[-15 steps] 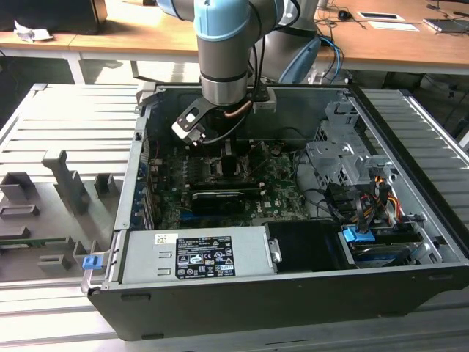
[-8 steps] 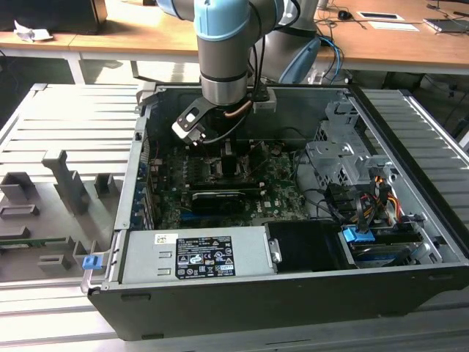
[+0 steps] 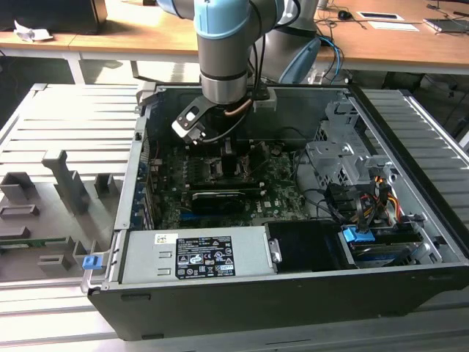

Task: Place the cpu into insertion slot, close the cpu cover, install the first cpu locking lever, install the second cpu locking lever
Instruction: 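Place the cpu into insertion slot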

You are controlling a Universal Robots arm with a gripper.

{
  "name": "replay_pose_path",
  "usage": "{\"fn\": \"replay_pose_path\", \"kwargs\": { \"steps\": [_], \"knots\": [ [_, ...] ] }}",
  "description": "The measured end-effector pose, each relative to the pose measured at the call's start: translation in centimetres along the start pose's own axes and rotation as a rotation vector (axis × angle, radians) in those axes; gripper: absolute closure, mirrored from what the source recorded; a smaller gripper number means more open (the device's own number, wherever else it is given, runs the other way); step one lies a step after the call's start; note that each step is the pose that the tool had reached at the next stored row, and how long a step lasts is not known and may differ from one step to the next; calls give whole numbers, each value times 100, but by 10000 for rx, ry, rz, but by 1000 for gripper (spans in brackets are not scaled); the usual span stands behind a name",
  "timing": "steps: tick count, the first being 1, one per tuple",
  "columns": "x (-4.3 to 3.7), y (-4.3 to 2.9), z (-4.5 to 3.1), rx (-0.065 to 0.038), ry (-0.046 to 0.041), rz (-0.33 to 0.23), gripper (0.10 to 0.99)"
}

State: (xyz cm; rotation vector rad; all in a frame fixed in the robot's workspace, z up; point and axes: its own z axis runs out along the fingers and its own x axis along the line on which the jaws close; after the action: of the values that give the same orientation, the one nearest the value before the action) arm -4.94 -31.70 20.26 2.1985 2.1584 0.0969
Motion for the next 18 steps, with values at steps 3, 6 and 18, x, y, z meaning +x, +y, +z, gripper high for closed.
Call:
{"fn": "replay_pose_path", "kwargs": {
  "steps": [3,6,18],
  "knots": [
    [0,1,-15,0,0,0,420],
    [0,2,-23,0,0,0,420],
    [1,7,-80,-5,-182,-16,980]
  ]
}}
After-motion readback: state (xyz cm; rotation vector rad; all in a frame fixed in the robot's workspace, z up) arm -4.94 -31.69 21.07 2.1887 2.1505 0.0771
